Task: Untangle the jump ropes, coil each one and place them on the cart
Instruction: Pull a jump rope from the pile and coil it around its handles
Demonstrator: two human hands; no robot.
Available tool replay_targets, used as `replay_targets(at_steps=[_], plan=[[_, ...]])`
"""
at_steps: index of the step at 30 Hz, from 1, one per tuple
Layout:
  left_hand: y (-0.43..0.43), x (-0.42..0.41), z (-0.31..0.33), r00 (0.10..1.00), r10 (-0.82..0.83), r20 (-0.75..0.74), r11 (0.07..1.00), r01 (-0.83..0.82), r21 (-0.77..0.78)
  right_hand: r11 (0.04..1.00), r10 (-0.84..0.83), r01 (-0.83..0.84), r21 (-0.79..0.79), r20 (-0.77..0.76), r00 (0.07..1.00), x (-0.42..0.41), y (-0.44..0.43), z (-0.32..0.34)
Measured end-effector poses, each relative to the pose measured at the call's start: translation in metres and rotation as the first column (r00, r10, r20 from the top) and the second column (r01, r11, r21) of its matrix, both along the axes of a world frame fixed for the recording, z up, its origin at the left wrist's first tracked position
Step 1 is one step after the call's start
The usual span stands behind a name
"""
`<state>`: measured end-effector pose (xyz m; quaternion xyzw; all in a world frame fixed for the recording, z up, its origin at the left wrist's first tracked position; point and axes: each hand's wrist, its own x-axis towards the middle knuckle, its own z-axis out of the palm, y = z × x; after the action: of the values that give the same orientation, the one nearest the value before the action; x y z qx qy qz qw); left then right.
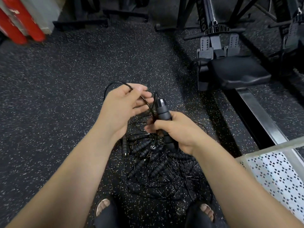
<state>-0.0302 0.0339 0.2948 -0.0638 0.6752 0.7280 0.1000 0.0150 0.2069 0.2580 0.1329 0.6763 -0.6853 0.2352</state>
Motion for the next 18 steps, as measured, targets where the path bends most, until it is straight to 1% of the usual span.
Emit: replay_targets(at_steps=[2,4,6,8,10,12,14,16,18], plan=[[-0.008,-0.006,0.0,0.999,0.04,-0.001,0.999,-0.04,0.038,0.997,0.019,-0.018,0.08,-0.02,1.0,0.001,-0.004,0.002],[-0.016,-0.012,-0.001,0.997,0.082,0.005,0.994,-0.082,0.072,0.994,0.031,-0.026,0.111,-0.04,0.999,0.002,-0.006,0.004],[-0.023,-0.016,-0.005,0.991,0.13,0.022,0.987,-0.132,0.09,0.996,0.027,-0.021,0.086,-0.066,0.997,0.002,-0.004,0.005],[-0.027,-0.018,-0.013,0.982,0.178,0.071,0.977,-0.184,0.103,1.0,0.02,-0.018,0.021,-0.081,0.997,0.003,-0.001,0.008],[-0.025,-0.018,-0.022,0.976,0.161,0.149,0.977,-0.179,0.113,0.999,0.032,-0.035,-0.022,-0.114,0.993,0.005,0.001,0.019],[-0.019,-0.016,-0.029,0.974,0.061,0.219,0.994,-0.079,0.073,0.998,0.012,-0.02,-0.064,-0.128,0.992,0.005,0.003,0.03],[-0.01,-0.009,-0.033,0.96,-0.077,0.267,0.997,0.074,0.022,0.992,-0.018,0.001,-0.127,-0.135,0.991,0.005,0.006,0.041],[0.003,0.003,-0.032,0.93,-0.214,0.3,0.974,0.227,-0.01,0.982,-0.04,0.015,-0.189,-0.129,0.991,0.004,0.012,0.051],[0.016,0.019,-0.036,0.89,-0.318,0.326,0.937,0.347,-0.034,0.966,-0.07,0.038,-0.256,-0.117,0.991,0.002,0.019,0.059]])
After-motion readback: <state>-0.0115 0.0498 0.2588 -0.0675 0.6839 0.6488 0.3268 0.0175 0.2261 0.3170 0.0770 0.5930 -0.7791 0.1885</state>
